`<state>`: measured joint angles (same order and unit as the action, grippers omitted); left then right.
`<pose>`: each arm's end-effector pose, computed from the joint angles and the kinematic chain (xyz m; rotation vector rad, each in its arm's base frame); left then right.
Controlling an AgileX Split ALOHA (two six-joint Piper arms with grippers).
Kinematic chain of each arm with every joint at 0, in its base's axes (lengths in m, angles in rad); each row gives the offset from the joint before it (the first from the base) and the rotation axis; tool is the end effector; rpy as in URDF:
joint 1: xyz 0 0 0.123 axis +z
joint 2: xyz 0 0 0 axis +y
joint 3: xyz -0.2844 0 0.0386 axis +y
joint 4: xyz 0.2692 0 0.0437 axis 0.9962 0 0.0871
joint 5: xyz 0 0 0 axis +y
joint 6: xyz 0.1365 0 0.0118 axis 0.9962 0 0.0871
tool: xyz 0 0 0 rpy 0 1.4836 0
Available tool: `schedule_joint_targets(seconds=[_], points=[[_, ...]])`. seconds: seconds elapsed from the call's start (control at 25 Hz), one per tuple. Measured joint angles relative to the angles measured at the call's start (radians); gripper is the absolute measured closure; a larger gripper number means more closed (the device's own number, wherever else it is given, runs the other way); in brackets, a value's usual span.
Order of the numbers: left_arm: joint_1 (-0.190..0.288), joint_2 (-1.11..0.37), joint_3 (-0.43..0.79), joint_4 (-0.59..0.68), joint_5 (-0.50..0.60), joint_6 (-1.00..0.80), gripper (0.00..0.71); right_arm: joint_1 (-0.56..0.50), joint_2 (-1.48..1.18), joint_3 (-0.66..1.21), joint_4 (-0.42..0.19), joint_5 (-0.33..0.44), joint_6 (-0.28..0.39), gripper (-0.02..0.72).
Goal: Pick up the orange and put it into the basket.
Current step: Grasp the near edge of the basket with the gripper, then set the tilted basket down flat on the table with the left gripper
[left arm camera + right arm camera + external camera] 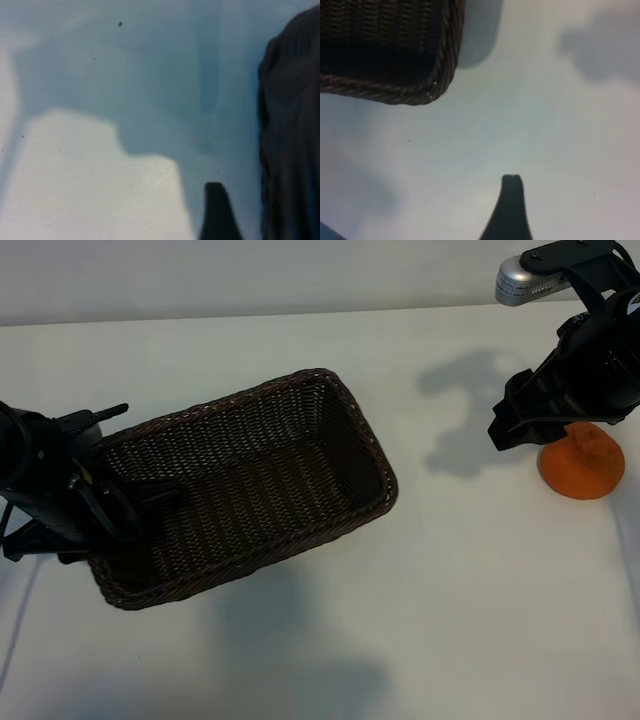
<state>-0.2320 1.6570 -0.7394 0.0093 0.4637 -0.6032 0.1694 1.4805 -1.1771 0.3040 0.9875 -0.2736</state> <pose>0.2907 -0.0681 0.0840 -0.5210 2.8350 -0.1558 0.3224 0.0899 0.2482 -0.4391 2.7048 0.3656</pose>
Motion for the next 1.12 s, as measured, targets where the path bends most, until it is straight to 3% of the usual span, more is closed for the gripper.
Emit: schedule_joint_targets(seconds=[0.12, 0.6, 0.72, 1.12], points=[[0.000, 0.000, 0.000, -0.009, -0.013, 0.007, 0.471, 0.000, 0.000, 0.000, 0.000, 0.000, 0.000, 0.107], [0.000, -0.010, 0.000, -0.068, -0.036, 0.087, 0.517, 0.000, 0.000, 0.000, 0.000, 0.000, 0.000, 0.107], [0.004, -0.042, 0.000, -0.161, -0.050, 0.179, 0.556, 0.000, 0.000, 0.000, 0.000, 0.000, 0.000, 0.107], [0.096, -0.111, 0.009, -0.543, -0.005, 0.662, 0.559, 0.000, 0.000, 0.000, -0.003, 0.000, 0.000, 0.108]])
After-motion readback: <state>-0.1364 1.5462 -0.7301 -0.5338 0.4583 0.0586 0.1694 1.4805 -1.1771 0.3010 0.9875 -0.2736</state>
